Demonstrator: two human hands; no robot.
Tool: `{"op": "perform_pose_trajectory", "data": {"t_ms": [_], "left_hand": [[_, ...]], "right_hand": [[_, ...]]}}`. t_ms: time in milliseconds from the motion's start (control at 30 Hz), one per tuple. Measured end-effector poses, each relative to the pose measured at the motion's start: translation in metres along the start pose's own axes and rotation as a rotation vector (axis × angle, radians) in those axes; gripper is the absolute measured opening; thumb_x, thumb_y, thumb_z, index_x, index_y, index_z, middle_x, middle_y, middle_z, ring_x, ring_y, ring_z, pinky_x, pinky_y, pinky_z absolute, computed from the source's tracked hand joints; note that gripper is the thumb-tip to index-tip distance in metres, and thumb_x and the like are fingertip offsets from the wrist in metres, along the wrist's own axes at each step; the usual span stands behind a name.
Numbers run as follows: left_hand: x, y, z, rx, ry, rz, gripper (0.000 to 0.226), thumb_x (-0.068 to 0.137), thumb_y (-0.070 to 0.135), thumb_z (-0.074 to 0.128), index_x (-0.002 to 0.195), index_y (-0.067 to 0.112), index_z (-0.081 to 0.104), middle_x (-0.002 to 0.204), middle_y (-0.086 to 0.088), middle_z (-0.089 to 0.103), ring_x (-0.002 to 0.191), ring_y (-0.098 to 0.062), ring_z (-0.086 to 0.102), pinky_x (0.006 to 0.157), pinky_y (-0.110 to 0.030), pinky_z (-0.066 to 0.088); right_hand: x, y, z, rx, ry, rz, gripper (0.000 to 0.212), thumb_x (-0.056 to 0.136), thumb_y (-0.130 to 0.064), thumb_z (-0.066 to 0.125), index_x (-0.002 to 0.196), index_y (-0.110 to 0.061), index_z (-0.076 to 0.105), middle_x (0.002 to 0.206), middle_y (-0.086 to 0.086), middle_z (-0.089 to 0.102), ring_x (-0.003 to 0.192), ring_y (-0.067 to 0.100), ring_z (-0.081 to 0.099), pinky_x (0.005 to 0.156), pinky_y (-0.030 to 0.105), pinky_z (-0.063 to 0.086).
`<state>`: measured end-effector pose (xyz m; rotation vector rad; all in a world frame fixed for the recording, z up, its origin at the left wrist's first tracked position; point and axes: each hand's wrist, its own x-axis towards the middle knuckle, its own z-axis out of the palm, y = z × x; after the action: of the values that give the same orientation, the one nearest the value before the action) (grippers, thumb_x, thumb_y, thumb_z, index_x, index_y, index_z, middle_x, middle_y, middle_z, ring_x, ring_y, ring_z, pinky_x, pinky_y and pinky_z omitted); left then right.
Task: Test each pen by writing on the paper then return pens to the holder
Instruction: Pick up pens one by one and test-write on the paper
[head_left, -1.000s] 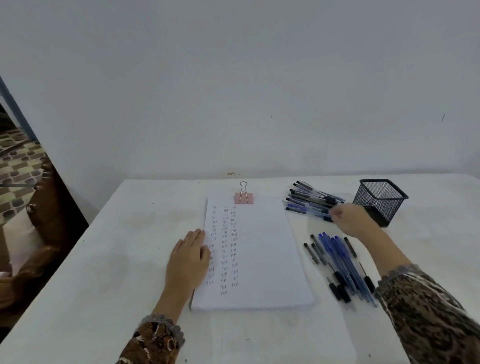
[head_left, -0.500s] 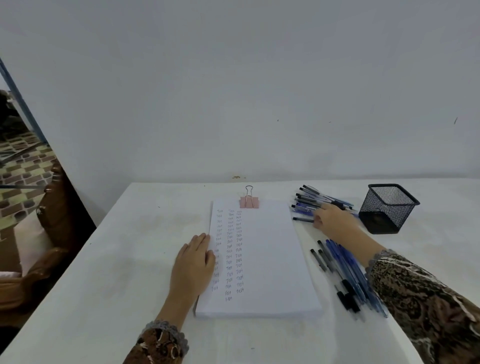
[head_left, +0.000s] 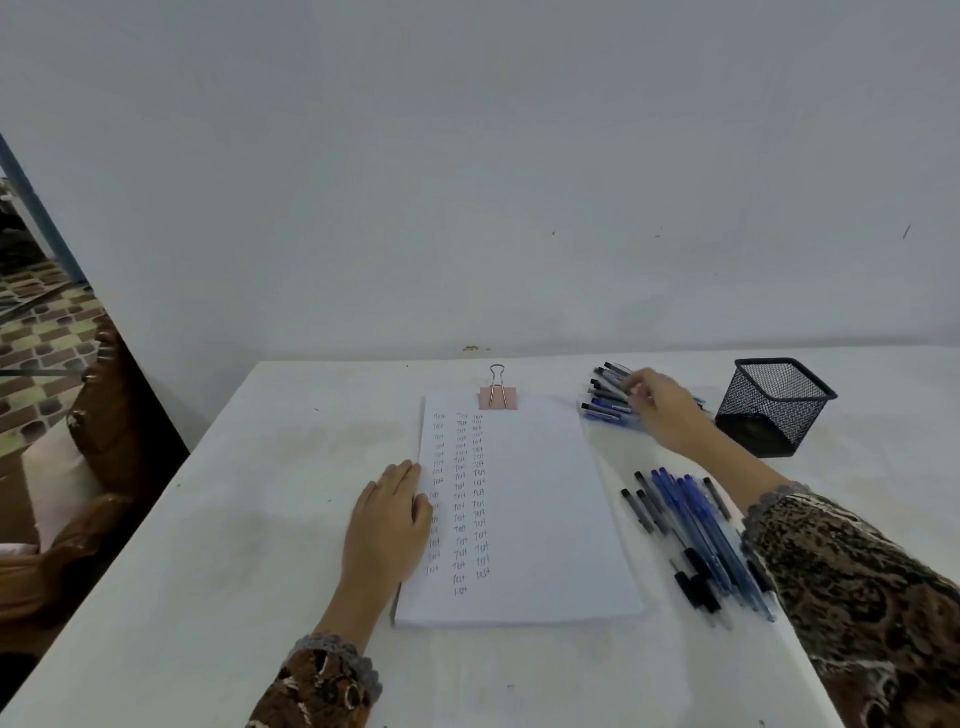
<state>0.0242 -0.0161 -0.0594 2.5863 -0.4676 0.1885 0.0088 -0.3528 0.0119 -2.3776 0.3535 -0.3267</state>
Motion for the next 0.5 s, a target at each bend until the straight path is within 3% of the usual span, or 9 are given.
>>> {"op": "perform_pose_trajectory", "data": {"t_ms": [67, 100, 200, 300, 500], "left_hand": [[0.000, 0.000, 0.000, 0.010, -0.002, 0.000, 0.050, 0.096, 0.029, 0.027, 0.142, 0.012, 0.035, 0.149, 0.001, 0.034, 0.139, -0.012, 0.026, 0.115, -0.027, 0.010], [0.000, 0.001, 0.000, 0.010, 0.000, -0.002, 0.056, 0.091, 0.033, 0.022, 0.141, 0.011, 0.036, 0.148, 0.000, 0.035, 0.138, -0.012, 0.027, 0.115, -0.027, 0.011], [-0.001, 0.000, -0.001, 0.010, 0.005, 0.001, 0.069, 0.083, 0.041, 0.013, 0.141, 0.011, 0.037, 0.147, 0.000, 0.036, 0.138, -0.012, 0.028, 0.115, -0.027, 0.012], [0.000, 0.000, 0.000, 0.021, -0.017, -0.010, 0.054, 0.093, 0.033, 0.022, 0.143, 0.013, 0.033, 0.150, 0.001, 0.032, 0.140, -0.011, 0.024, 0.115, -0.026, 0.008], [-0.002, 0.002, -0.003, 0.035, -0.017, 0.013, 0.066, 0.086, 0.038, 0.011, 0.142, 0.011, 0.034, 0.150, 0.000, 0.032, 0.140, -0.012, 0.024, 0.115, -0.026, 0.010]], "right_hand": [[-0.010, -0.027, -0.001, 0.581, -0.061, 0.094, 0.018, 0.101, -0.021, 0.037, 0.094, -0.017, 0.053, 0.071, 0.002, 0.053, 0.055, 0.015, 0.042, 0.054, 0.027, 0.034], [-0.017, -0.041, 0.000, 0.886, -0.119, 0.168, 0.029, 0.101, -0.034, 0.034, 0.084, -0.019, 0.052, 0.061, -0.001, 0.050, 0.046, 0.013, 0.038, 0.048, 0.025, 0.032], [-0.048, -0.068, 0.024, 1.488, -0.226, 0.338, 0.060, 0.084, -0.068, 0.030, 0.053, -0.018, 0.042, 0.045, -0.003, 0.031, 0.038, 0.014, 0.026, 0.051, 0.026, 0.021], [-0.084, -0.075, 0.068, 1.810, -0.117, 0.443, 0.064, 0.077, -0.074, 0.038, 0.047, -0.018, 0.029, 0.044, -0.003, 0.021, 0.042, 0.015, 0.017, 0.050, 0.025, 0.019], [-0.109, -0.076, 0.104, 2.077, 0.064, 0.520, 0.055, 0.072, -0.063, 0.045, 0.048, -0.019, 0.023, 0.044, -0.003, 0.017, 0.043, 0.014, 0.015, 0.049, 0.024, 0.016]]}}
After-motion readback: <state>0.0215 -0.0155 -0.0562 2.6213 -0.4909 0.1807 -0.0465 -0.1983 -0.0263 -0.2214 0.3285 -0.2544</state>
